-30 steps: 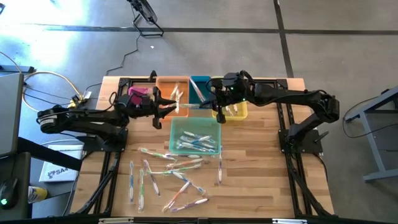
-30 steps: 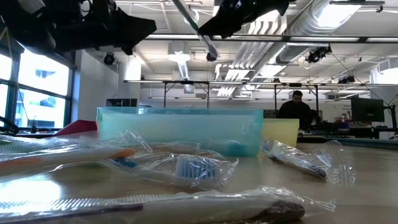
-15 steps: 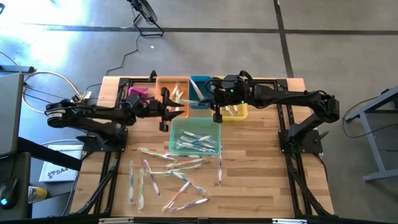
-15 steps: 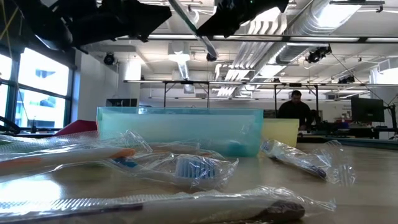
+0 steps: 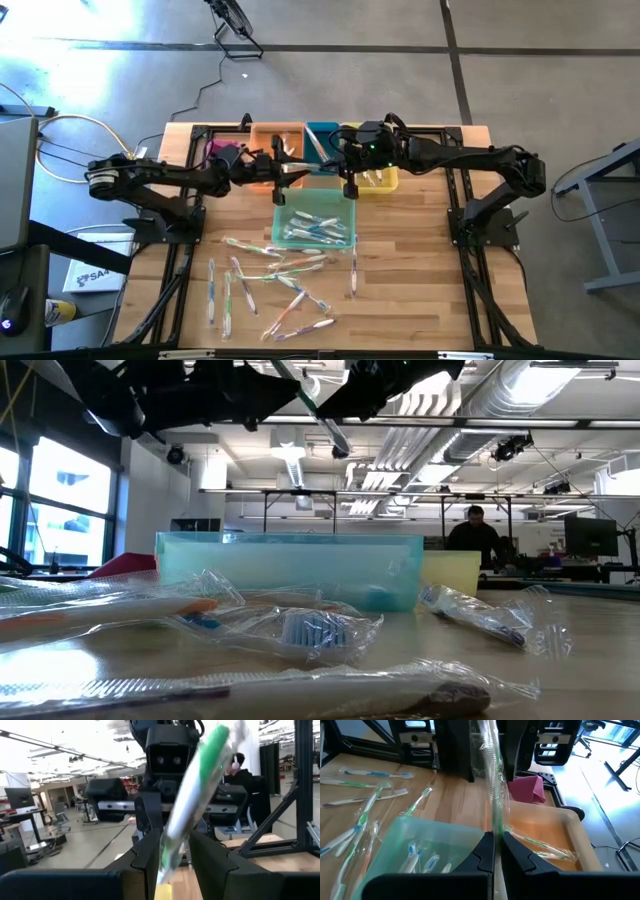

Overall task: Pick & Place Toothbrushes
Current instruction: Put the green toothbrush into the orange bin

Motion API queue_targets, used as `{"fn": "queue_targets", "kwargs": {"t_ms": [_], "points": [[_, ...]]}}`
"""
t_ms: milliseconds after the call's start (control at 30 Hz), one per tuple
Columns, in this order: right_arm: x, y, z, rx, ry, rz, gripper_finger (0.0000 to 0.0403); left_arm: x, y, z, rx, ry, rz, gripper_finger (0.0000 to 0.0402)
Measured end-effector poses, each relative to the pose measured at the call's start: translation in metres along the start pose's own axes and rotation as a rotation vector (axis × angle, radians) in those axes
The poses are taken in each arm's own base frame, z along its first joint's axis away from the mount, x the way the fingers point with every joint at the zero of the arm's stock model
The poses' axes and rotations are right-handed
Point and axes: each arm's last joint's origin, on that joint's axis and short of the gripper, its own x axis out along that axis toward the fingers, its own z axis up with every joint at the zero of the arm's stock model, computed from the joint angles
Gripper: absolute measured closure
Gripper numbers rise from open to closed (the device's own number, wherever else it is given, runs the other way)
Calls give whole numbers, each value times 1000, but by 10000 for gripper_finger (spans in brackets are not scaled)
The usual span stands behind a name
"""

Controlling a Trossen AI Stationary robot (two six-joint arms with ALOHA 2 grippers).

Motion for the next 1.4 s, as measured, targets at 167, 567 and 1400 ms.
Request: {"fn": "queue_targets", "kwargs": {"t_ms": [167, 567, 1400], "points": [[0, 0, -1, 2, 14, -8, 399, 2, 1, 3, 3, -14, -14, 297], [0, -1, -3, 5, 42, -38, 399, 2, 0, 3, 2, -15, -29, 297], [0, -1, -4, 4, 50, -30, 397, 2, 0, 2, 1, -3, -25, 378]]}}
